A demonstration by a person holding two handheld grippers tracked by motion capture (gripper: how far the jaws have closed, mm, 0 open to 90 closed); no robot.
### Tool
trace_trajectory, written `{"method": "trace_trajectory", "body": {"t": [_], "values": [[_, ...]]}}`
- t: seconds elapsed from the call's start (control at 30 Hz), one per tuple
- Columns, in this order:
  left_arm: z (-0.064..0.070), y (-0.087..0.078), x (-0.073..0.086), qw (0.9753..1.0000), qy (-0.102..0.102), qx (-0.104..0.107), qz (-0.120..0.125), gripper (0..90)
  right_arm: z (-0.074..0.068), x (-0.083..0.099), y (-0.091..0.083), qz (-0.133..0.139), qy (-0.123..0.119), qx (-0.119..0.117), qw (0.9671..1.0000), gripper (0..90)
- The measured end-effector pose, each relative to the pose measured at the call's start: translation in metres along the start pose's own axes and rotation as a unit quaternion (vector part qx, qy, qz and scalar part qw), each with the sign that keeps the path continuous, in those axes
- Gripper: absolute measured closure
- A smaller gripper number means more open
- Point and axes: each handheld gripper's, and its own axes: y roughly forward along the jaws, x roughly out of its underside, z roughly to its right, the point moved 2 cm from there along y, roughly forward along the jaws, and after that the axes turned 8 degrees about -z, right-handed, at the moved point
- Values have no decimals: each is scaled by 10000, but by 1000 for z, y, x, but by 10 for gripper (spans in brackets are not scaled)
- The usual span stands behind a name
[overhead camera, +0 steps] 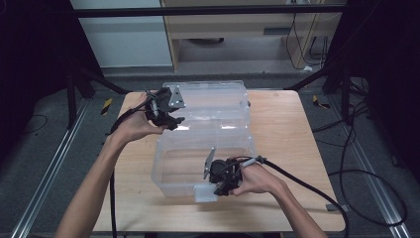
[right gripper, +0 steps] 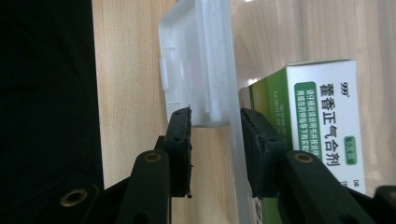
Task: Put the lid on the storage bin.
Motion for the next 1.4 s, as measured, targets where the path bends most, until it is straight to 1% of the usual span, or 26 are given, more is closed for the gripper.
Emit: {"method": "trace_trajectory", "body": {"t": [0.2,0.37,0.5,0.53,0.7,0.8,0.9,0.93,0.97,1.13,1.2,1.33,1.4], "values": [[-2,7,-6,9997,186,65,-129,408,0,0,0,-5,6,8,10000,654],[-3,14,-8,9984,442,10,-359,420,0,0,0,1,-14,1,10000,655],[-4,18,-9,9978,551,77,-365,435,0,0,0,10,-1,-12,10000,655],[-4,19,-9,9972,602,86,-425,436,0,0,0,9,0,-11,10000,655],[-3,23,-13,9956,773,112,-521,449,0,0,0,7,1,-15,10000,655],[-1,26,-15,9947,858,88,-556,460,0,0,0,14,-3,-3,10000,655],[0,29,-17,9930,967,30,-676,472,0,0,0,9,-1,-15,10000,656],[1,30,-18,9933,952,45,-652,477,0,0,0,3,13,-6,10000,655],[1,30,-19,9927,992,42,-691,480,0,0,0,10,-4,-5,10000,656],[3,35,-22,9912,1092,64,-747,518,0,0,0,22,-6,0,10000,656],[4,37,-23,9905,1131,73,-773,531,-1,0,0,11,27,2,10000,657],[6,40,-25,9903,1152,113,-767,559,-1,0,0,24,9,3,10000,657],[6,42,-26,9893,1208,109,-814,569,-1,0,0,32,4,7,10000,657]]}}
